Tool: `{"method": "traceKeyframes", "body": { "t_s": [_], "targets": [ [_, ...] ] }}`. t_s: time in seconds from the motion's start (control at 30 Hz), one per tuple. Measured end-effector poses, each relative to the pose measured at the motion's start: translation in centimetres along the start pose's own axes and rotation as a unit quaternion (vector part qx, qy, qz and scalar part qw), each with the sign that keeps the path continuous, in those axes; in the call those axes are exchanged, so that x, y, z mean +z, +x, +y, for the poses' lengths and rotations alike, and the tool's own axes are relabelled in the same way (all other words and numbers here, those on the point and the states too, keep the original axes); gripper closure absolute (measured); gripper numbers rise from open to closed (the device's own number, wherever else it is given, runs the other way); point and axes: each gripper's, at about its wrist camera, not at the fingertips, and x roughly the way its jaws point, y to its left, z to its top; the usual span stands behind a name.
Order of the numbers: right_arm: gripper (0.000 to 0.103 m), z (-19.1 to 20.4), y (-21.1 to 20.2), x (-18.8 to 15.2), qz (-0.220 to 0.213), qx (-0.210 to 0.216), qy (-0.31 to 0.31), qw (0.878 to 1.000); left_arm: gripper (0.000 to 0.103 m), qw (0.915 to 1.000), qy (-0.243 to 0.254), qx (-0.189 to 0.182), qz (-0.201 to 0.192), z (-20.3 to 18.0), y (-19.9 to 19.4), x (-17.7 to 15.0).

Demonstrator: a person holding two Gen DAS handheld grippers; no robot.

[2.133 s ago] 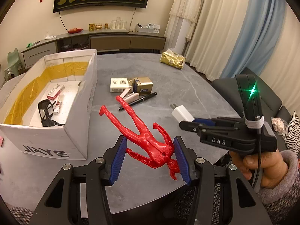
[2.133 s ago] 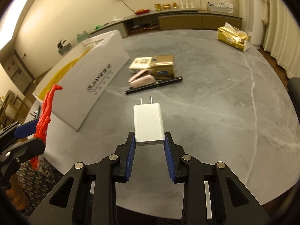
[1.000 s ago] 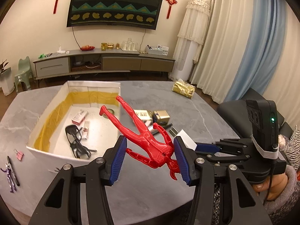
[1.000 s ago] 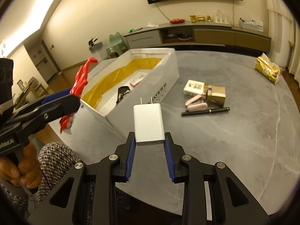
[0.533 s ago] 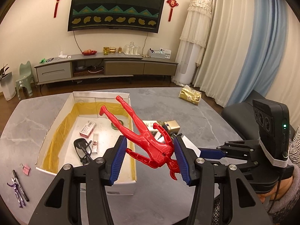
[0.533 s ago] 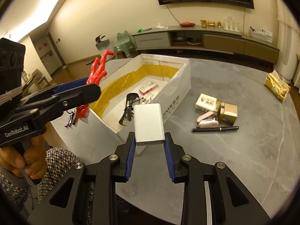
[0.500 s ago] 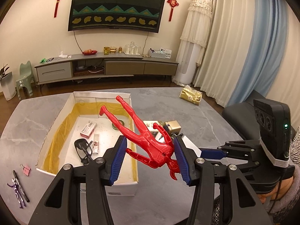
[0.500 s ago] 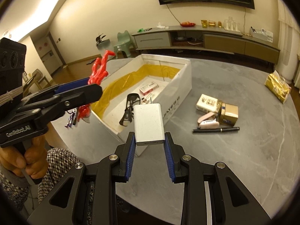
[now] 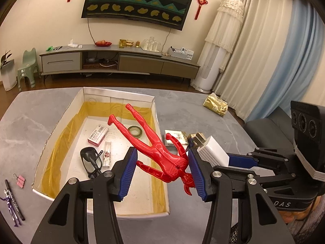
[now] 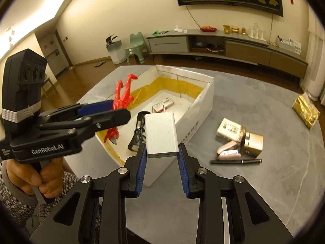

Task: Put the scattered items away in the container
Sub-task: 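Lift and carry the red figure and white charger over the white box with both grippers, then open the right gripper to drop the charger while the left gripper lowers the red figure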

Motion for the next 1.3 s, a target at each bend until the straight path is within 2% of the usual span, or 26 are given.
{"method": "traceKeyframes", "body": {
  "t_s": [0.33,0.77,1.07,1.3],
  "targets": [
    [0.071,0.2,2.7,3.1,0.015,-0.003,-0.017,1.0,0.05,0.9994,-0.011,0.008,0.032,1.4,2.4,-0.1],
    [0.071,1.2,7.1,6.6,0.046,-0.013,-0.042,0.998,0.05,0.996,-0.055,-0.004,0.07,3.9,5.3,-0.9],
    [0.071,0.5,10.6,8.9,0.075,-0.028,-0.039,0.996,0.05,0.9928,-0.07,-0.017,0.095,4.1,6.6,-1.7],
    [0.071,0.7,13.3,10.2,0.105,-0.045,-0.046,0.992,0.05,0.9899,-0.098,-0.042,0.094,4.7,6.7,-1.7]
  ]
}}
